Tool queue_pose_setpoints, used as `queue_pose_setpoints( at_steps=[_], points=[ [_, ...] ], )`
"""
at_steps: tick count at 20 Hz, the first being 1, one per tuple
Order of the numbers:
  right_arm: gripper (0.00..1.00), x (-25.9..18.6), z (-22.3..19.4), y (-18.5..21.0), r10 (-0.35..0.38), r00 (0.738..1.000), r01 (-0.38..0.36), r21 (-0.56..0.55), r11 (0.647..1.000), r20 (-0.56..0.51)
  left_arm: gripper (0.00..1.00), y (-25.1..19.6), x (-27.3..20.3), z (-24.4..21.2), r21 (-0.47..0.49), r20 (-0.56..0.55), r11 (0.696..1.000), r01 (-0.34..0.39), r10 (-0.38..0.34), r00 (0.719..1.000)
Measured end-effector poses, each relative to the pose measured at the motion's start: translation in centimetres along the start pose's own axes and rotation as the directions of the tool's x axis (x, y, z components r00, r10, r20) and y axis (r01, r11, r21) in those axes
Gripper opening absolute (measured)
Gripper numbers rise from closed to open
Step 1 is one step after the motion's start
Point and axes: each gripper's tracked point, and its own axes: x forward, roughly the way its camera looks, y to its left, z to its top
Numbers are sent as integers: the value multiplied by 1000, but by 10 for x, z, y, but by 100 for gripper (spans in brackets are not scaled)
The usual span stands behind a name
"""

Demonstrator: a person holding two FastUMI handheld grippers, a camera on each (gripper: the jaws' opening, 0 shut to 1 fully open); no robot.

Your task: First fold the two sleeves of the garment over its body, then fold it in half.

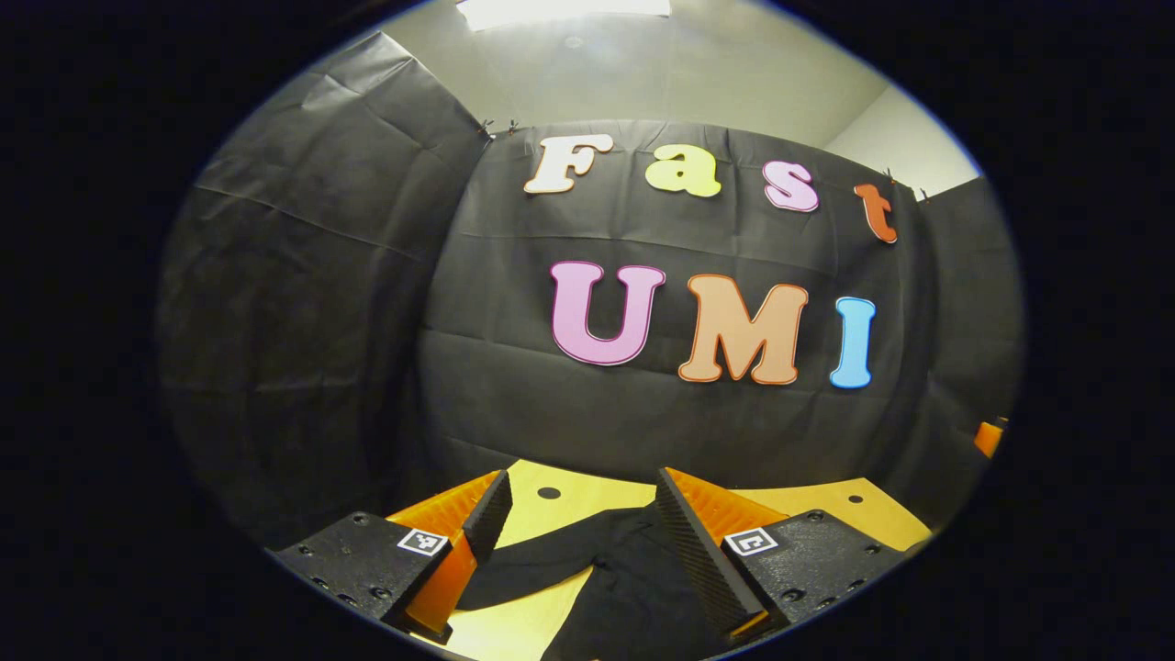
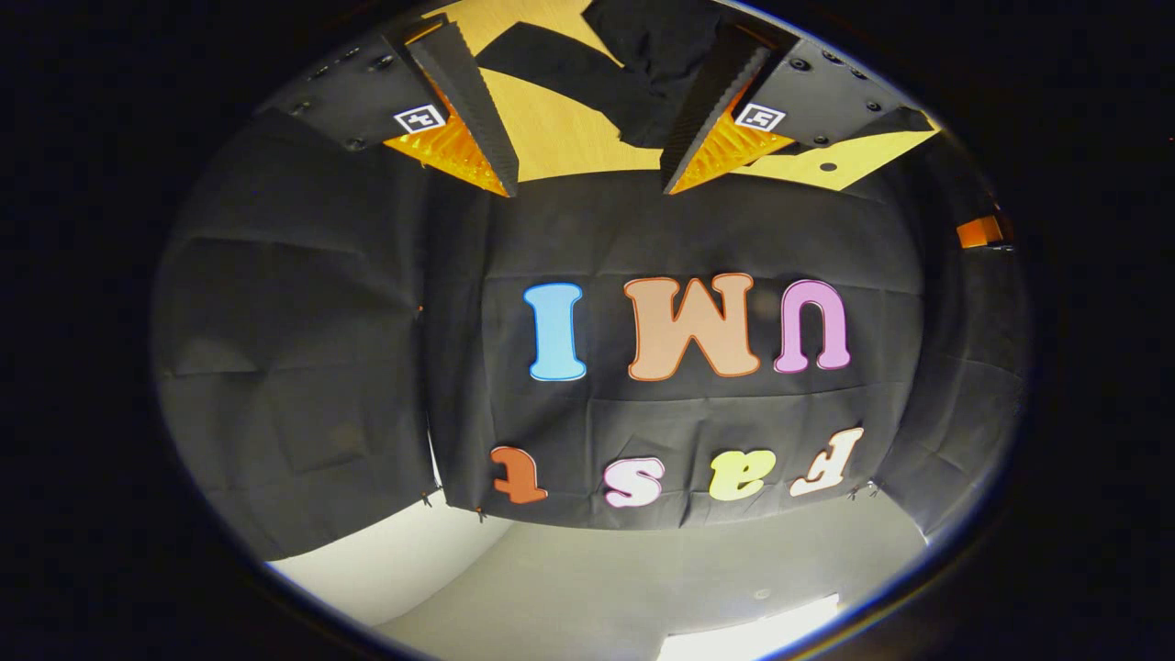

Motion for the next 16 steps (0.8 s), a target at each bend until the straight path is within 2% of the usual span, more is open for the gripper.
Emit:
queue_pose_setpoints(
  at_steps=[2,6,12,13,16],
  points=[
    [100,0,0,-4,-1,1000,1,0,1000,-1,93,2,-2,-2,-9,-2,1000,-15,15,1000],
    [98,3,-3,-13,0,1000,0,5,1000,-9,92,6,-8,0,-20,9,999,-45,45,999],
    [100,18,-17,-29,-12,999,11,-36,999,-37,92,13,-12,-3,13,-4,997,-80,80,997],
    [98,22,-21,-33,-15,999,13,-37,999,-44,93,15,-12,-1,15,-6,996,-91,91,996],
    [98,32,-32,-42,-10,997,11,7,1000,-80,92,19,-16,3,17,6,993,-118,118,993]
  ],
)
